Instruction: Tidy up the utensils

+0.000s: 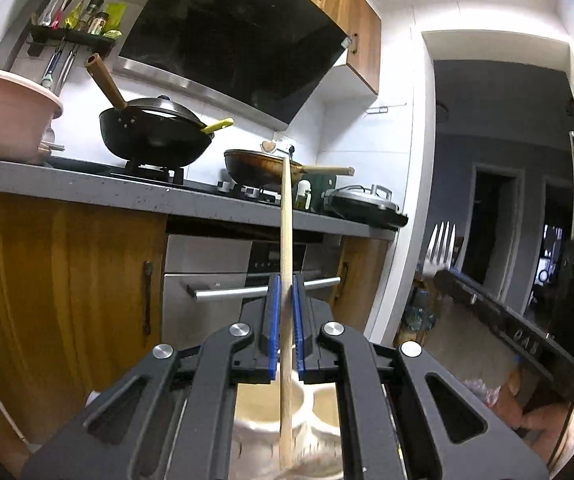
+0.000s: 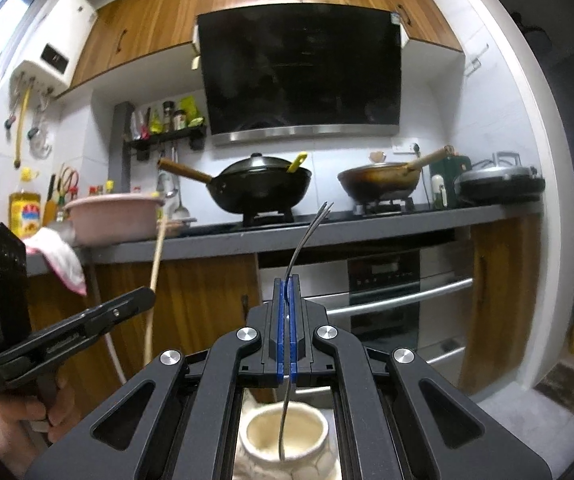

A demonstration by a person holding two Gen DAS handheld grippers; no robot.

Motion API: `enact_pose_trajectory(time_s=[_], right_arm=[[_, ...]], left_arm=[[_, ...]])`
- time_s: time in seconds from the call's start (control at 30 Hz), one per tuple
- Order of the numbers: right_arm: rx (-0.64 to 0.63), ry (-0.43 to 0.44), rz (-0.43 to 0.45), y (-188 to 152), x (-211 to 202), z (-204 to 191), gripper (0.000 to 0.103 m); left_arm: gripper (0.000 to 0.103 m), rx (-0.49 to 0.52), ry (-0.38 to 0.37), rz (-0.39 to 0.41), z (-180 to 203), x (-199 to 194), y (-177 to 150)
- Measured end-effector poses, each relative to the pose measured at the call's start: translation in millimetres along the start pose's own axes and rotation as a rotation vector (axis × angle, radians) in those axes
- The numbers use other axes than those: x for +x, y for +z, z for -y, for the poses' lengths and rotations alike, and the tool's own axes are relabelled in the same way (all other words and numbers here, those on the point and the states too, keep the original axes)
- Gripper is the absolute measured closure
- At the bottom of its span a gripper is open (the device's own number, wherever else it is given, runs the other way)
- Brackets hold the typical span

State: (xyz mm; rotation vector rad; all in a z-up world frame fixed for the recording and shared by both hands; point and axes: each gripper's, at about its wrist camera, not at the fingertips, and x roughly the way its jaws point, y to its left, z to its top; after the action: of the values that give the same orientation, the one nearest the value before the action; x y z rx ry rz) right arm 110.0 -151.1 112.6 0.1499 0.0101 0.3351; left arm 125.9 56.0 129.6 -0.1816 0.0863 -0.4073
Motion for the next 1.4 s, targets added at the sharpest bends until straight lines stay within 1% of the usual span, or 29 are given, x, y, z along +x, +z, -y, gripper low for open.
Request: enact_pose_trajectory(time_s=[0.13, 0.17, 0.2, 0.27, 0.33, 0.47, 0.63, 0.7, 0.8, 0.9, 0.93, 0.97, 1.0, 1.07, 1.17, 1.3, 1.4], right_arm=[[0.018, -0.001, -0.006, -7, 13, 8, 0.1], [0.025, 0.001, -0.011, -10, 16, 10, 0.1], [0.029, 0.004, -0.016, -12, 18, 11, 0.1], [0.036, 0.005, -0.032, -17, 24, 14, 0.1], [0.035, 0.007, -0.057, -24, 29, 14, 0.1], [0.035, 0.011, -0.098, -36, 35, 12, 0.1], [0.071, -0.002, -0.117, -43, 36, 15, 0.1], [0.072, 0.002, -0.119, -43, 37, 14, 0.1], [0.046, 0.005, -0.107, -42, 35, 11, 0.1], [0.034, 0.008, -0.097, -40, 30, 11, 0.1], [0.034, 0.01, -0.094, -38, 28, 12, 0.1], [0.034, 0.011, -0.091, -37, 27, 13, 0.1], [0.034, 0.012, -0.088, -36, 25, 14, 0.1], [0.036, 0.02, -0.077, -33, 19, 14, 0.1], [0.03, 0.033, -0.061, -29, 13, 14, 0.1], [0.032, 0.049, -0.037, -25, 4, 15, 0.1], [0.046, 0.061, -0.006, -20, -6, 17, 0.1]], left_arm=[[0.097, 0.003, 0.021, 0.029, 1, 13, 8], [0.098, 0.007, 0.031, 0.03, 2, 18, 9], [0.102, 0.013, 0.038, 0.03, 2, 20, 8], [0.103, 0.027, 0.064, 0.018, 2, 28, 4], [0.103, 0.024, 0.062, -0.013, 2, 34, -3], [0.103, 0.042, 0.058, -0.031, 6, 31, -16], [0.103, 0.028, 0.041, -0.042, 5, 24, -25], [0.103, 0.023, 0.031, -0.068, 5, 25, -27], [0.102, 0.024, 0.011, -0.136, 10, 22, -33], [0.101, 0.044, 0.04, -0.213, 19, 13, -44], [0.097, 0.053, 0.054, -0.24, 23, 9, -49], [0.085, 0.067, 0.072, -0.275, 29, 4, -57], [0.068, 0.074, 0.086, -0.297, 33, 1, -63], [0.059, 0.083, 0.105, -0.357, 42, -6, -82], [0.059, 0.078, 0.127, -0.444, 47, -9, -104], [0.059, 0.07, 0.199, -0.532, 47, -8, -131], [0.059, 0.034, 0.246, -0.631, 43, 2, -150]])
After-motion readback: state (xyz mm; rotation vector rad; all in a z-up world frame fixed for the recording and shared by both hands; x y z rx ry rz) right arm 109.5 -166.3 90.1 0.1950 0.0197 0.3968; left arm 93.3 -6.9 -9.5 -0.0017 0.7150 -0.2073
